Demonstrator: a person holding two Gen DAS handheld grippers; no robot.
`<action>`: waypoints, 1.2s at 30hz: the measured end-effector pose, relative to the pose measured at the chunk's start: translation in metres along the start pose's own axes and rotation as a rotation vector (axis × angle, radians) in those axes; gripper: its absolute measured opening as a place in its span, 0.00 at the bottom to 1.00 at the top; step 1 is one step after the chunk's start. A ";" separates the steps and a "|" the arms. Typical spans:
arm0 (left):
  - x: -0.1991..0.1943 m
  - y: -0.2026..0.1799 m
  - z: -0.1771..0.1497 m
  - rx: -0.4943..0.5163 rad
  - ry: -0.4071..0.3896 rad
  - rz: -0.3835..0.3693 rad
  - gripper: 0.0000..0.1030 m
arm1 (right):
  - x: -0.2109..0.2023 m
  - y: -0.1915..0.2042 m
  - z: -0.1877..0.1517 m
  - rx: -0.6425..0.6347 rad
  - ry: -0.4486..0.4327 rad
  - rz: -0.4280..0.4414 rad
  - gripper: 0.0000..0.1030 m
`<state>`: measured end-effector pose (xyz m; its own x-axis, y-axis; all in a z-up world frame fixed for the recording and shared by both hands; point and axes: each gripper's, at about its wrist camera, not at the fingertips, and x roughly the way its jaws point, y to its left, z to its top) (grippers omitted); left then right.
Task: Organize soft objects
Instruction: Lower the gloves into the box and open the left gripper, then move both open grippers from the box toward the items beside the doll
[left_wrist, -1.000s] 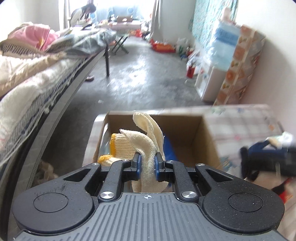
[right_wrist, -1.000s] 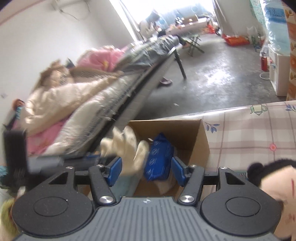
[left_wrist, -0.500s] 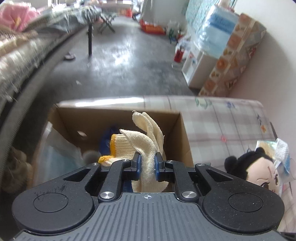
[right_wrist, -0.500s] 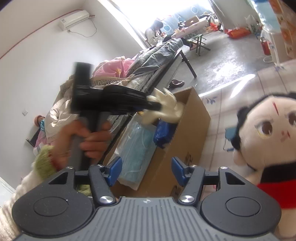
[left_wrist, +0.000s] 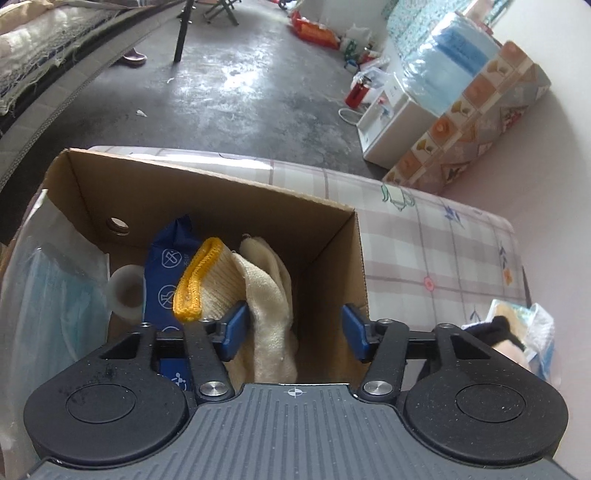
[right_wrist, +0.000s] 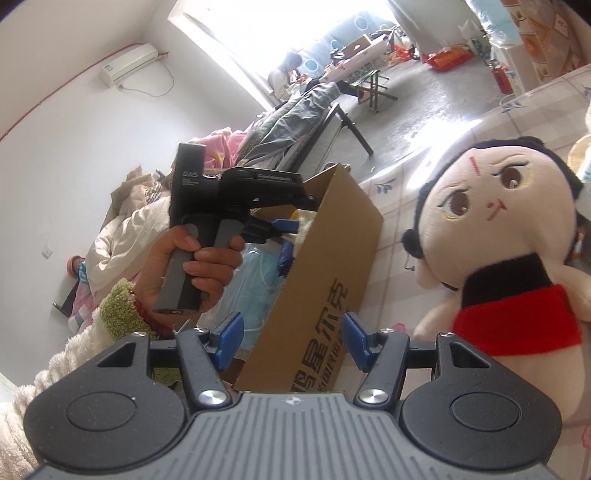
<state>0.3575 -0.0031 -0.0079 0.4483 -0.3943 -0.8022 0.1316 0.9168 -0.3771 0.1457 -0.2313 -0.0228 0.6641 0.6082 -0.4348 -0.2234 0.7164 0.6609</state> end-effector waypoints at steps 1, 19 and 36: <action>-0.006 0.000 -0.001 -0.006 -0.017 -0.003 0.64 | -0.003 0.000 -0.002 0.001 -0.003 -0.003 0.61; -0.191 -0.043 -0.095 0.231 -0.345 0.032 0.97 | -0.089 0.014 -0.036 -0.103 -0.131 -0.117 0.96; -0.195 -0.083 -0.270 0.318 -0.253 -0.157 1.00 | -0.187 0.024 -0.086 -0.289 -0.089 -0.541 1.00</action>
<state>0.0209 -0.0198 0.0548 0.5985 -0.5388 -0.5928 0.4637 0.8364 -0.2921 -0.0448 -0.2981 0.0220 0.7912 0.1113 -0.6013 -0.0147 0.9865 0.1632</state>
